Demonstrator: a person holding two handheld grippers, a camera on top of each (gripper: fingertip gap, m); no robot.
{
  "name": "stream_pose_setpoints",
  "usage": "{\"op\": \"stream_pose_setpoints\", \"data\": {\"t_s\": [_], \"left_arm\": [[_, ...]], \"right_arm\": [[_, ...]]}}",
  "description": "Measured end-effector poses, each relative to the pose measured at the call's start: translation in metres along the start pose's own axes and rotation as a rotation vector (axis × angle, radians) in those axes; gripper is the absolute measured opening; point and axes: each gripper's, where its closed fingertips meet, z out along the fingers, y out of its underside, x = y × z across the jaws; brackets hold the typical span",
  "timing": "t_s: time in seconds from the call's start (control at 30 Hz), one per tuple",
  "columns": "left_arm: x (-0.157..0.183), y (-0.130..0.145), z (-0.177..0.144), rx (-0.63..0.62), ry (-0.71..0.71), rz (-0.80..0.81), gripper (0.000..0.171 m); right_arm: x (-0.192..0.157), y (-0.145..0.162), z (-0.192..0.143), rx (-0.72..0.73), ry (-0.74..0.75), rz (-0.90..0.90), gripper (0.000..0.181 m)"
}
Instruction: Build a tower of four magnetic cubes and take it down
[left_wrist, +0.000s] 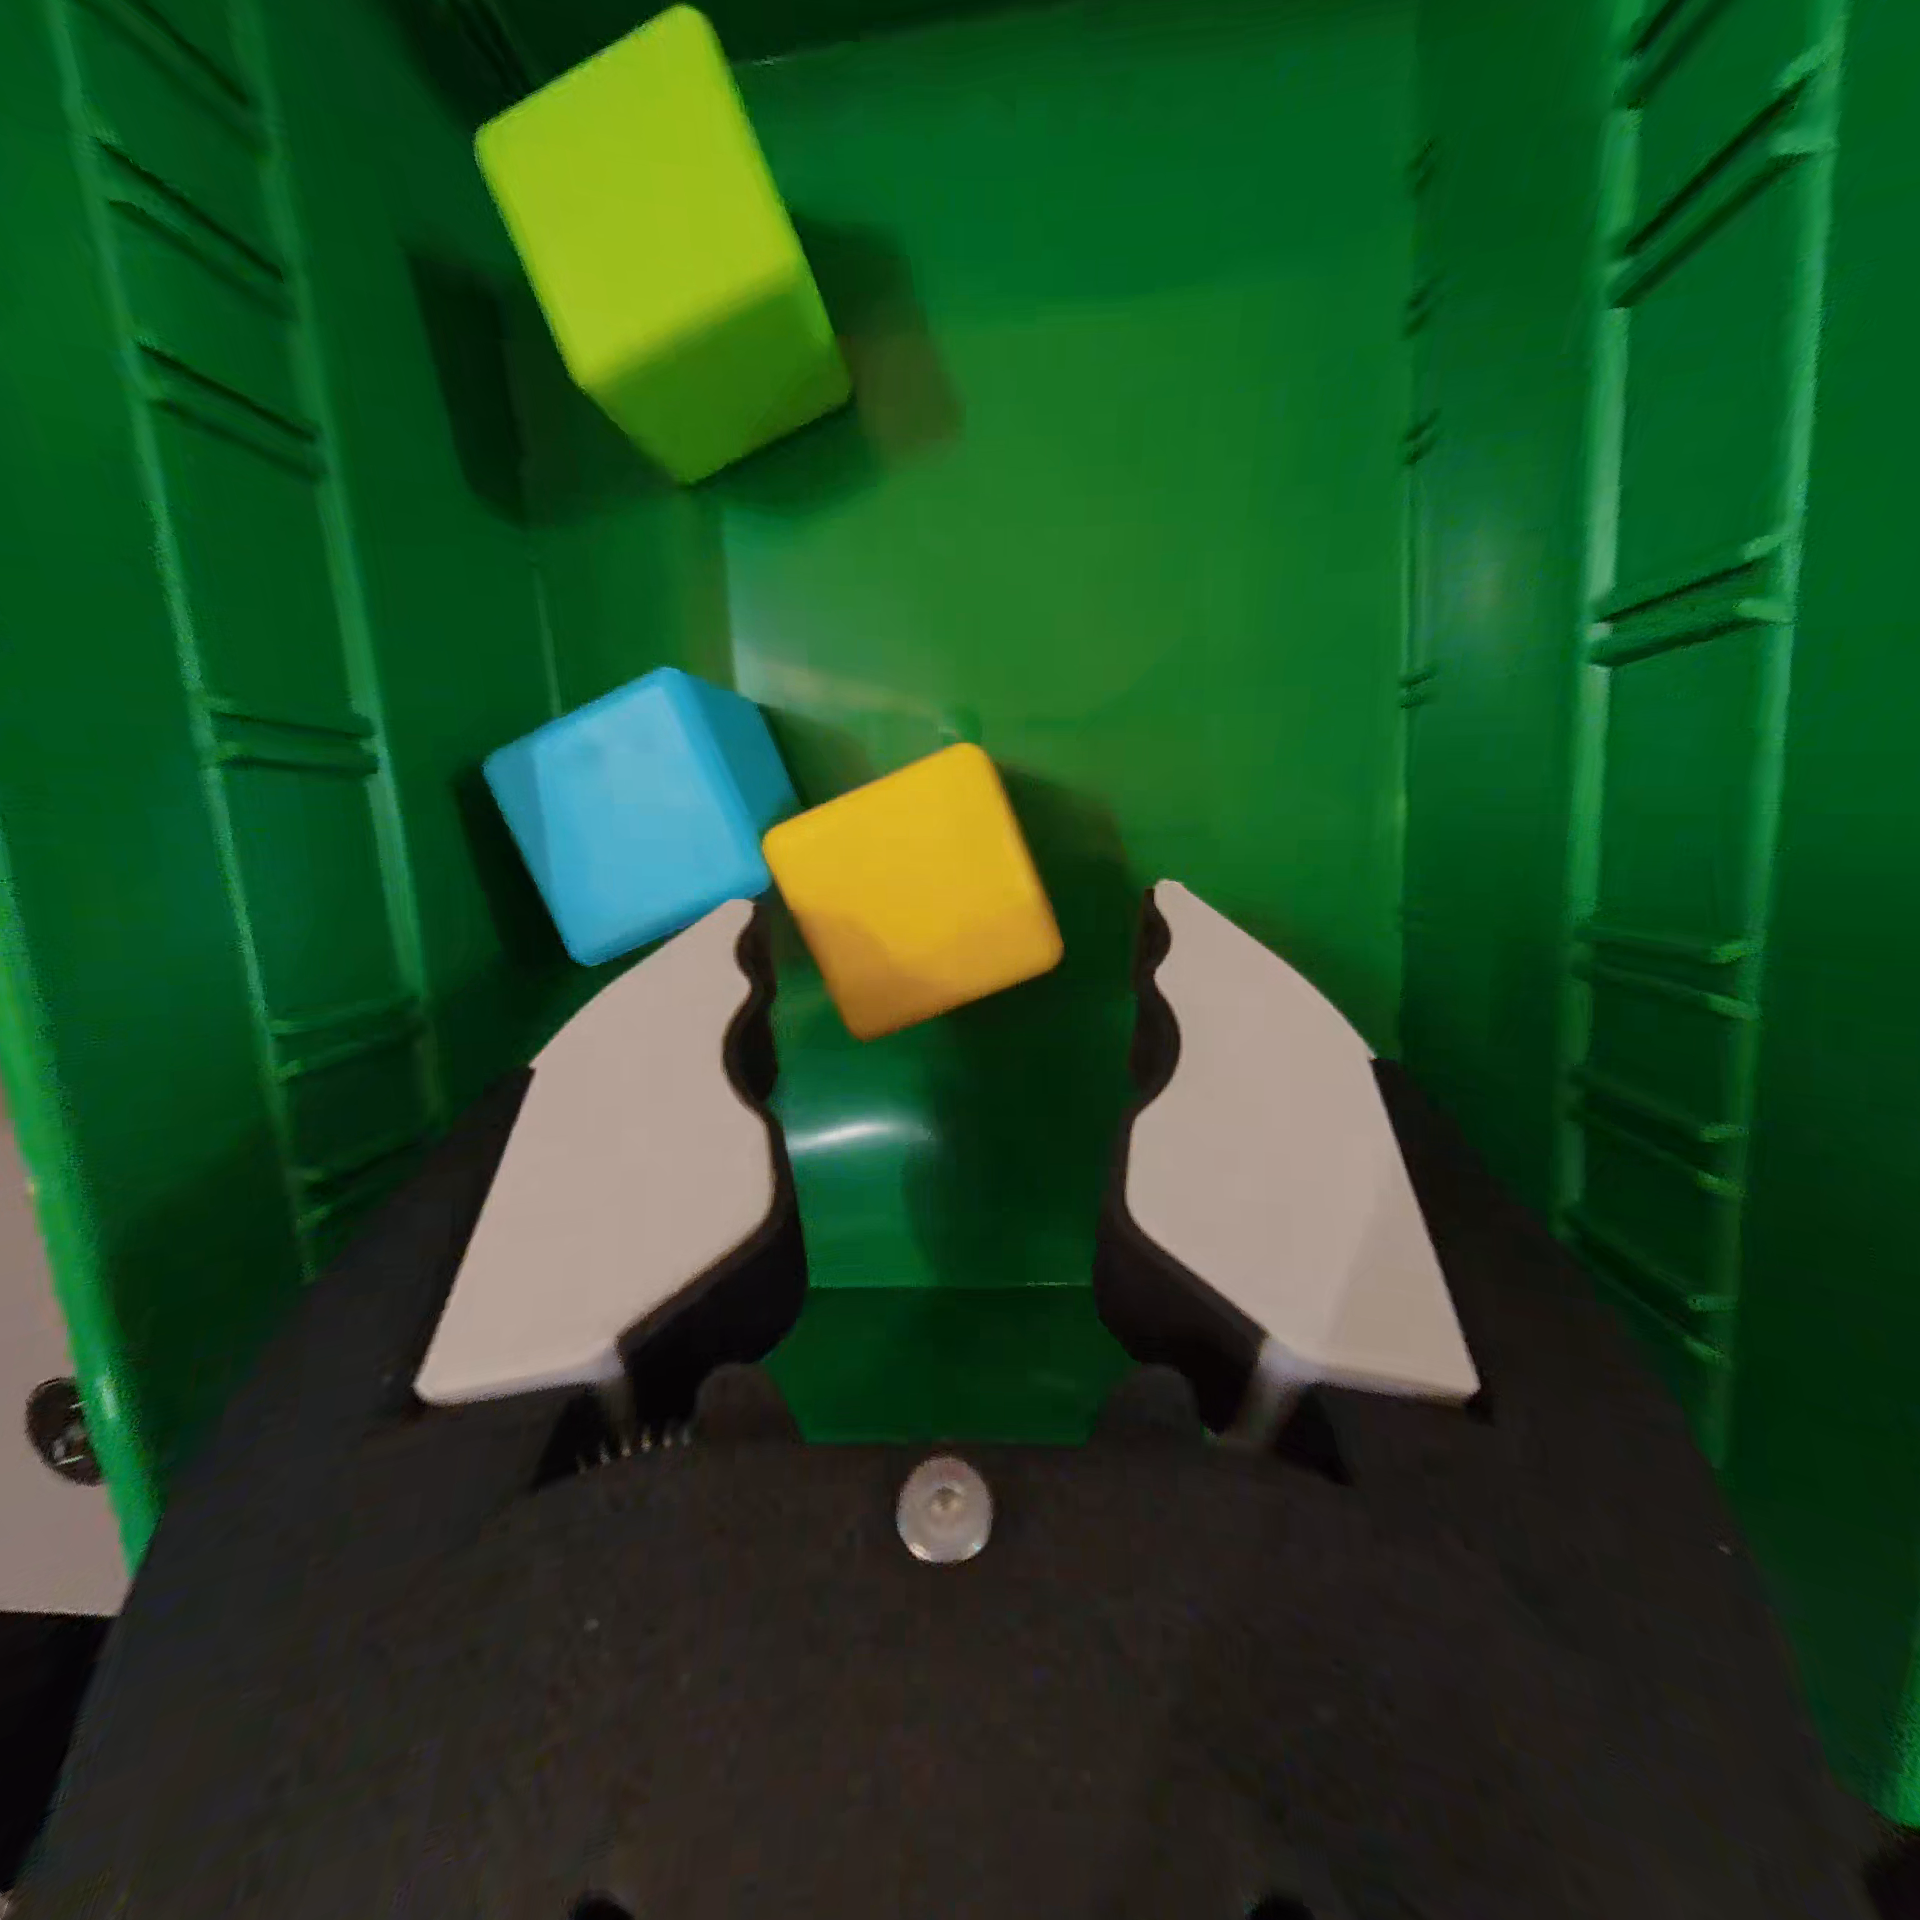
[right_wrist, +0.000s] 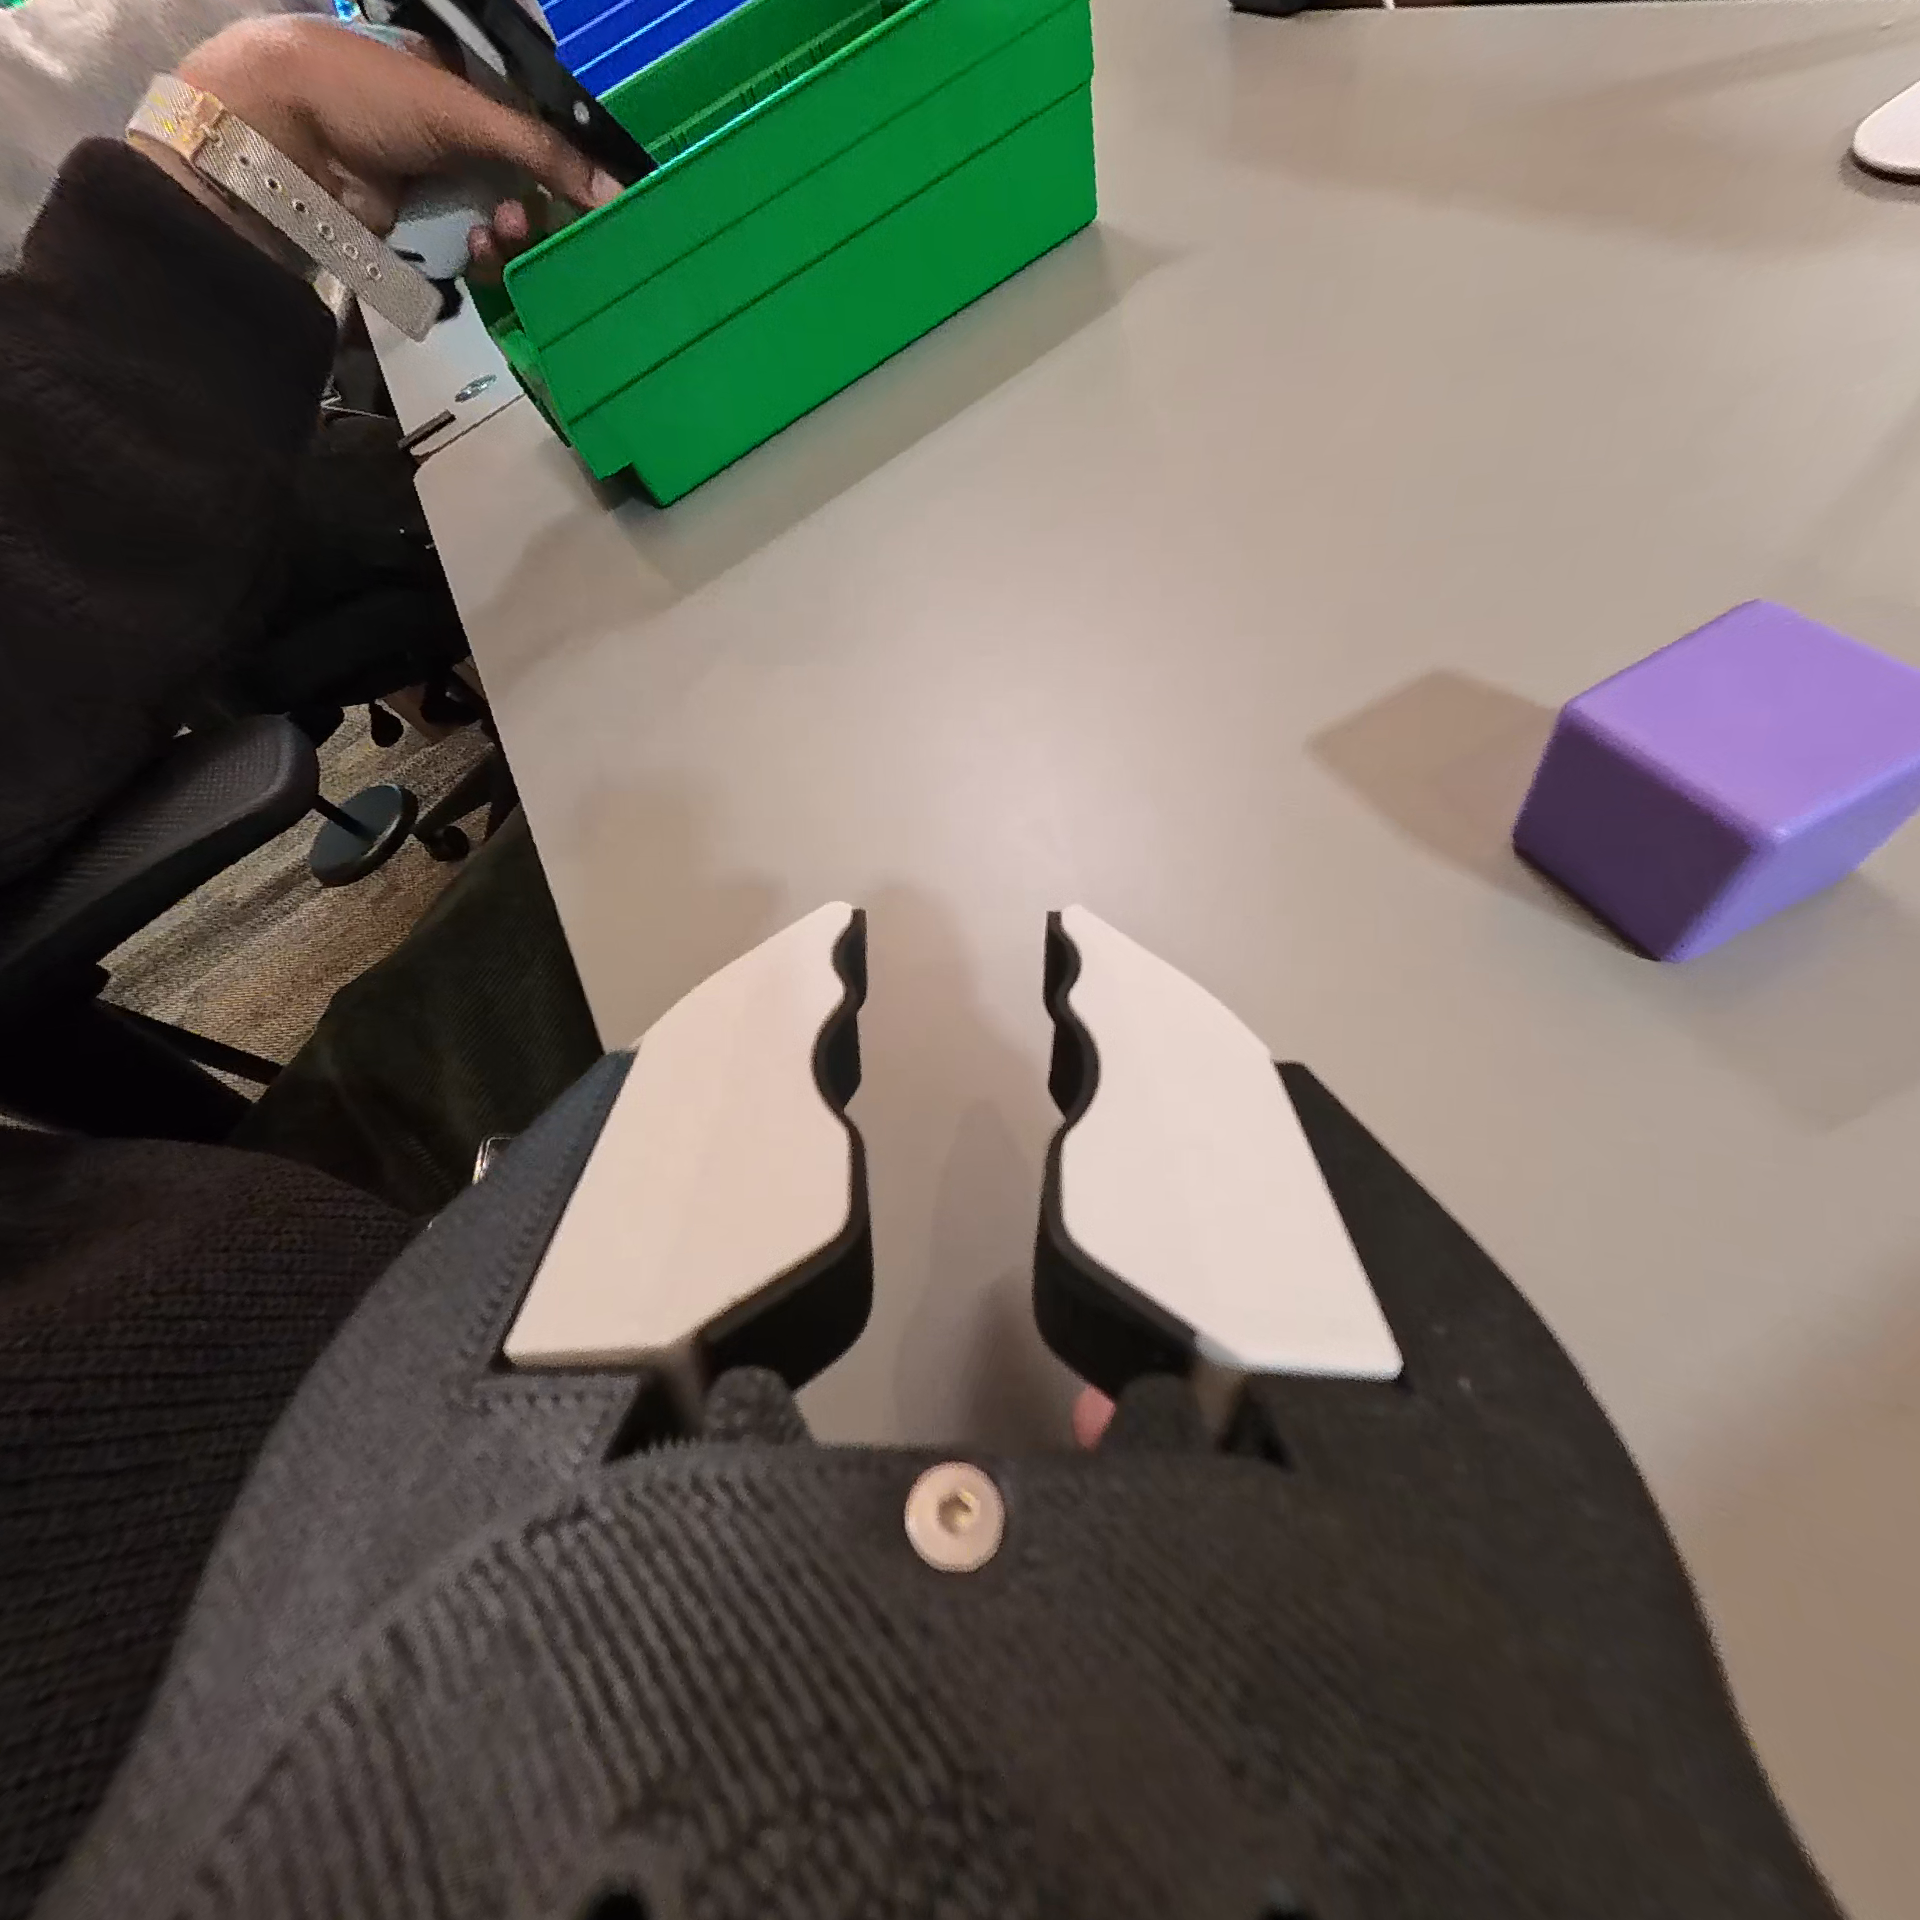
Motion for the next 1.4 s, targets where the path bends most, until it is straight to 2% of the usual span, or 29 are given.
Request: {"op": "stream_pose_setpoints", "data": {"t_s": [0.1,0.27,0.37,0.53,0.57,0.6,0.63,0.67,0.8,0.9,0.97,1.1,1.17,1.27,1.4], "left_arm": [[-0.003,0.001,0.001,-0.025,-0.046,0.007,0.053],[-0.004,0.003,0.003,-0.026,-0.032,0.019,0.053],[0.006,0.001,-0.002,-0.01,0.048,0.043,0.052],[0.018,-0.022,-0.034,0.139,0.149,0.035,0.047],[0.019,-0.026,-0.042,0.168,0.158,0.041,0.038],[0.021,-0.034,-0.053,0.234,0.18,0.042,0.001],[0.017,-0.041,-0.06,0.292,0.165,0.022,0.001],[0.012,-0.042,-0.063,0.298,0.152,0.008,0.001],[0.007,-0.019,-0.044,0.19,0.142,0.046,0.002],[-0.016,-0.018,-0.033,0.183,0.019,0.017,0.044],[-0.028,-0.018,-0.029,0.197,-0.054,0.017,0.049],[-0.039,-0.013,-0.023,0.199,-0.071,-0.008,0.049],[-0.042,-0.012,-0.024,0.214,-0.061,-0.018,0.045],[-0.044,-0.015,-0.026,0.25,-0.053,0.01,0.032],[-0.044,-0.015,-0.018,0.248,-0.066,0.03,0.028]], "right_arm": [[0.001,0.001,0.001,-0.004,-0.005,0.011,0.033],[0.0,0.0,-0.001,0.005,-0.016,0.025,0.033],[0.0,-0.001,-0.002,0.008,-0.015,0.024,0.033],[0.0,-0.001,-0.002,0.008,-0.016,0.023,0.033],[0.0,-0.001,-0.002,0.008,-0.015,0.023,0.033],[0.0,-0.001,-0.002,0.008,-0.015,0.024,0.033],[0.0,-0.001,-0.002,0.008,-0.016,0.025,0.033],[0.0,-0.001,-0.002,0.007,-0.017,0.027,0.033],[0.0,-0.001,-0.001,0.008,-0.015,0.025,0.033],[0.0,-0.001,-0.001,0.006,-0.009,0.019,0.033],[0.0,-0.001,-0.001,0.005,-0.007,0.018,0.033],[0.0,-0.005,0.002,0.008,0.022,-0.032,0.035],[-0.009,-0.02,0.006,0.04,0.012,-0.057,0.037],[-0.038,-0.059,0.022,0.1,-0.047,-0.127,0.038],[-0.084,-0.114,0.077,0.101,-0.153,-0.269,0.039]]}}
